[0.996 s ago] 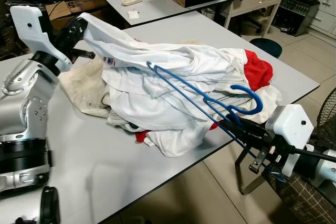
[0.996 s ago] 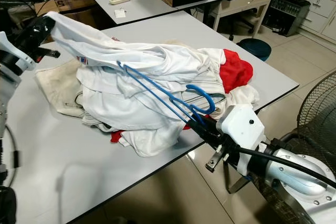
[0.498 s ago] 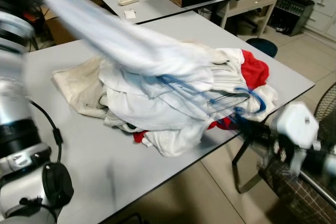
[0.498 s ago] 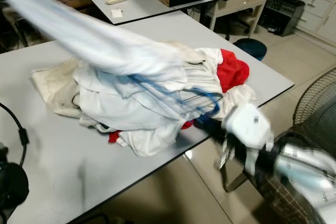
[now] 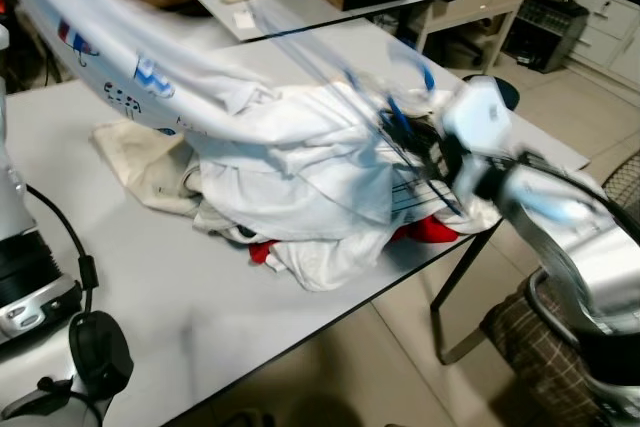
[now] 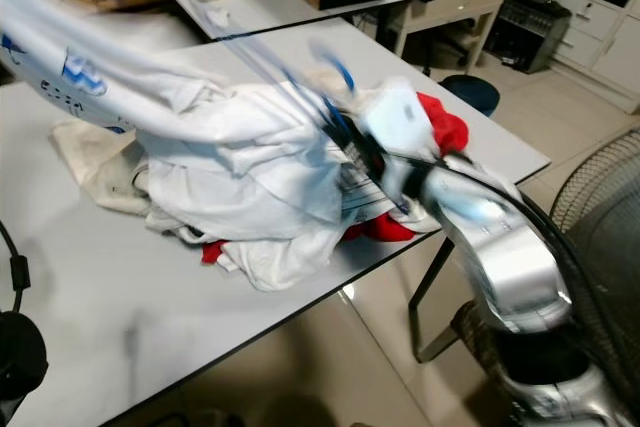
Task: Hang hanger
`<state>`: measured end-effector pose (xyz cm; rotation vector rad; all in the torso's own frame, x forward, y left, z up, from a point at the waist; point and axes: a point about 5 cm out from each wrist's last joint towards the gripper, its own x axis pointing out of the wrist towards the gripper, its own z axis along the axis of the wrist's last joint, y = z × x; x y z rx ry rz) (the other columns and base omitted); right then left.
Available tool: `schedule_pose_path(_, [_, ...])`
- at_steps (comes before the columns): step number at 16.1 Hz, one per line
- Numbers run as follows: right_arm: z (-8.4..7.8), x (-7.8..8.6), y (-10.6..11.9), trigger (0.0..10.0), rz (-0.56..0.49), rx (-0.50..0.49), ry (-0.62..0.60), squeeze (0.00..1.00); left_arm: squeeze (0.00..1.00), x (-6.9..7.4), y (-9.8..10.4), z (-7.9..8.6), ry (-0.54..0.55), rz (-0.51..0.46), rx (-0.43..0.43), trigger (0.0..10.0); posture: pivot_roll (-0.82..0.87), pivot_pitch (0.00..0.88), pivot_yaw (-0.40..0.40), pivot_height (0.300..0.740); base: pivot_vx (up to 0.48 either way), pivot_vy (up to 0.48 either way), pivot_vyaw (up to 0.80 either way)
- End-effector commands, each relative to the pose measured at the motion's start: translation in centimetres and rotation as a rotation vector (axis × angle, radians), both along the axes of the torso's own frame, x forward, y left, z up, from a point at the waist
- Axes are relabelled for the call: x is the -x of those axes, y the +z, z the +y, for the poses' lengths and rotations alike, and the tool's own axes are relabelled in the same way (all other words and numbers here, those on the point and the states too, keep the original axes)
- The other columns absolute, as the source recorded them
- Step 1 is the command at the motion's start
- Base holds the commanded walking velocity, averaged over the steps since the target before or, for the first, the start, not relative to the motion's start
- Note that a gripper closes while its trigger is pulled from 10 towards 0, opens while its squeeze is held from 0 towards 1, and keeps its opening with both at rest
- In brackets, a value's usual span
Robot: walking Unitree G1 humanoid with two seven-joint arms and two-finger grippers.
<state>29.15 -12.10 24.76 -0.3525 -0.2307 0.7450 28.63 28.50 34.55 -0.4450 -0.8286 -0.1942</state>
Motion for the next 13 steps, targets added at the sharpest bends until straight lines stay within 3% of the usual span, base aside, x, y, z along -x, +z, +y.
schedule_pose_path(1, [-0.6, -0.3, 1.0, 10.0, -0.043, -0.06, -0.025, 0.0, 0.0, 0.9, 0.8, 0.2, 0.0, -0.04, -0.019, 0.0, -0.01, 0.0, -0.05, 0.74, 0.0, 0.0, 0.0])
schedule_pose_path(2, [-0.5, -0.3, 1.3, 10.0, -0.046, -0.086, -0.01, 0.0, 0.0, 1.0, 0.7, 0.1, -0.017, -0.026, -0.039, 0.0, -0.01, 0.0, -0.055, 0.74, 0.0, 0.0, 0.0])
schedule_pose_path(3, [-0.9, 0.4, 0.7, 10.0, -0.023, -0.083, 0.013, 0.0, 0.0, 0.6, -0.8, -1.2, -0.055, 0.1, -0.175, 0.0, 0.0, 0.0, -0.059, 0.74, 0.0, 0.0, 0.0])
schedule_pose_path(4, [-1.4, 0.9, -0.1, 10.0, 0.0, -0.07, 0.005, 0.0, 0.0, -0.4, -3.0, -2.4, -0.04, 0.256, -0.299, 0.0, 0.01, 0.0, -0.06, 0.74, 0.0, 0.0, 0.0])
schedule_pose_path(6, [-2.9, 1.9, -1.2, 10.0, 0.059, -0.138, -0.142, 0.0, 0.0, -2.2, -7.7, -4.6, 0.03, 0.463, -0.425, 0.0, -0.01, 0.0, -0.032, 0.74, 0.0, 0.0, 0.0])
schedule_pose_path(9, [-3.7, 4.8, -3.1, 10.0, 0.121, -0.229, -0.283, 0.0, 0.0, -2.7, -12.1, -5.8, 0.065, 0.601, -0.444, 0.0, -0.04, 0.0, 0.005, 0.74, 0.0, 0.0, 0.0])
schedule_pose_path(10, [-3.7, 4.8, -3.1, 10.0, 0.121, -0.229, -0.283, 0.0, 0.0, -2.7, -12.1, -5.8, 0.065, 0.601, -0.444, 0.0, -0.04, 0.0, 0.005, 0.74, 0.0, 0.0, 0.0])
schedule_pose_path(11, [-3.9, 6.0, -4.6, 10.0, 0.171, -0.283, -0.385, 0.0, 0.0, -2.1, -13.3, -6.9, 0.031, 0.619, -0.419, 0.4, -0.05, 0.0, 0.021, 0.74, 0.0, 0.0, 0.0])
schedule_pose_path(12, [-4.0, 6.6, -5.5, 10.0, 0.207, -0.307, -0.441, 0.0, 0.0, -1.7, -14.2, -7.9, 0.0, 0.649, -0.427, 10.0, -0.05, 0.0, 0.027, 0.74, 0.0, 0.0, 0.0])
schedule_pose_path(13, [-3.9, 7.0, -6.1, 10.0, 0.23, -0.322, -0.476, 0.0, 0.0, -1.4, -14.9, -8.6, -0.02, 0.671, -0.436, 10.0, -0.06, 0.0, 0.031, 0.74, 0.0, 0.0, 0.0])
